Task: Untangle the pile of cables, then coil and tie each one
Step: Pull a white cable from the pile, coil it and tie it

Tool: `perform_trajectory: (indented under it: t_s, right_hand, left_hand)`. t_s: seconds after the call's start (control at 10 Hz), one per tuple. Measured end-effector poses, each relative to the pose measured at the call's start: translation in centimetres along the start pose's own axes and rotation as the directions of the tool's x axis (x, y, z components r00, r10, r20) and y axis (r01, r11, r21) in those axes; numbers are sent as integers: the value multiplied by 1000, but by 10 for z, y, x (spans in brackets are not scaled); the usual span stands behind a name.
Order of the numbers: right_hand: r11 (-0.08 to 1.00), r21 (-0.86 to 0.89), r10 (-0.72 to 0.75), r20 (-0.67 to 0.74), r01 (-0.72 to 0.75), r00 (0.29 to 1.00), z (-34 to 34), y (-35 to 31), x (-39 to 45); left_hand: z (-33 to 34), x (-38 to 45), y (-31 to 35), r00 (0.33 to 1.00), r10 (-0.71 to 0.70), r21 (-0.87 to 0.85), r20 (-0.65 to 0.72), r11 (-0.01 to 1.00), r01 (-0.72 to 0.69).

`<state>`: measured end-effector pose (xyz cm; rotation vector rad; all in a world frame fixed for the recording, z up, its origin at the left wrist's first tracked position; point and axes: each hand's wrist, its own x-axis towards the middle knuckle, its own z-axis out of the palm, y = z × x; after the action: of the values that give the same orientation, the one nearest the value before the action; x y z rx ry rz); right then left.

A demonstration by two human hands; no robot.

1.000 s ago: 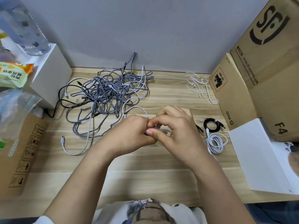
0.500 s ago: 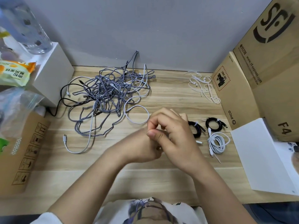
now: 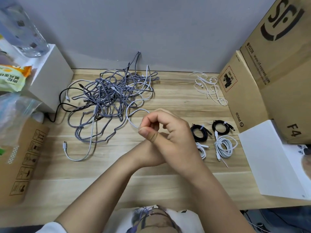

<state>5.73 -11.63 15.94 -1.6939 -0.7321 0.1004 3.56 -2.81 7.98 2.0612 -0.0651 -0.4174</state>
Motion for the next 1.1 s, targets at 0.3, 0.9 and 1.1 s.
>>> perform_trajectory:
  t_s: [0.3,0.9,1.1]
  right_hand:
    - [948,-125,308,131,-292,942,-35,53,-27]
    - [732,-94,664,-124,-675,737,-19,169,-41]
    - [549,-349,726,-250,-759,640,-28,194,-43]
  left_hand:
    - [-17,-2,0,983,-116,-504,141,847,172]
    - [26,61,-61,900,-281,-15,-333,956,293]
    - [43,89,-59,881,-434,-149,-190,899,411]
